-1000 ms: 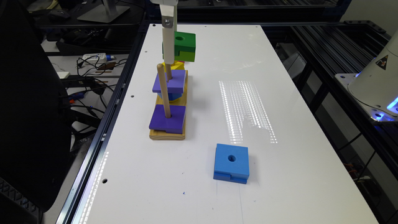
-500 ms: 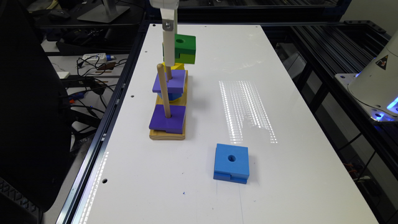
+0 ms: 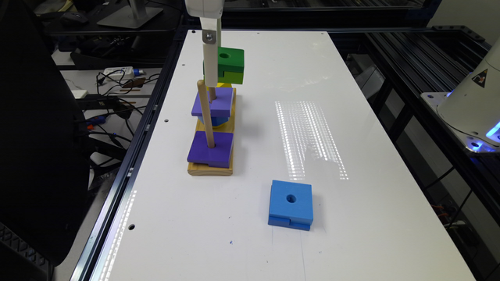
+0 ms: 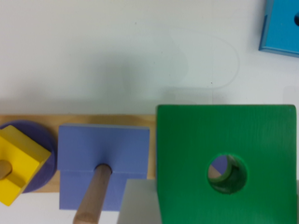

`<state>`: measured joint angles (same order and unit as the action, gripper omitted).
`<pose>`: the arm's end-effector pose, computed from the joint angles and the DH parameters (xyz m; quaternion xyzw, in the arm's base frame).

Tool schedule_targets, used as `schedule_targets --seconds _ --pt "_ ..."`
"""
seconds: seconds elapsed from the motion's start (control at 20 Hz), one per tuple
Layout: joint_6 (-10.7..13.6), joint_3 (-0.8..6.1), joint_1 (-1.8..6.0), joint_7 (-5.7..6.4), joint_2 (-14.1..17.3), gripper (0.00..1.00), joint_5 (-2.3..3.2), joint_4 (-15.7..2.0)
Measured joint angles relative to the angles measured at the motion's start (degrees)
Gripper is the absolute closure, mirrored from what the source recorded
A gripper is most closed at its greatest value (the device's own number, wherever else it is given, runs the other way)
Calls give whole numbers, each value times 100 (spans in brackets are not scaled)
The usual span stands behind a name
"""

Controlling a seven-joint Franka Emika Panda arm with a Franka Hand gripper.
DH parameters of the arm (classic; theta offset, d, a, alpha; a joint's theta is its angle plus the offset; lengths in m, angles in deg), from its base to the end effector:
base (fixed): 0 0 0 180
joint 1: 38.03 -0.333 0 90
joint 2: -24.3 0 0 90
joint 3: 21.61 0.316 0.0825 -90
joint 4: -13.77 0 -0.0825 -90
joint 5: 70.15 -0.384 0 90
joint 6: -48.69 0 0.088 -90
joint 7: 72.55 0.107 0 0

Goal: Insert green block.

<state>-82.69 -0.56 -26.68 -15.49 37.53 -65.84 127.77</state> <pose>0.5964 0.0922 0.3636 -0.9217 0.3853 -0.0309 0.0343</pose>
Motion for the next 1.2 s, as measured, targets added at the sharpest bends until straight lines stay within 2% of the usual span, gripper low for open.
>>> schedule_targets --seconds 1.2 --pt "-133 7 -2 0 27 100 1 -24"
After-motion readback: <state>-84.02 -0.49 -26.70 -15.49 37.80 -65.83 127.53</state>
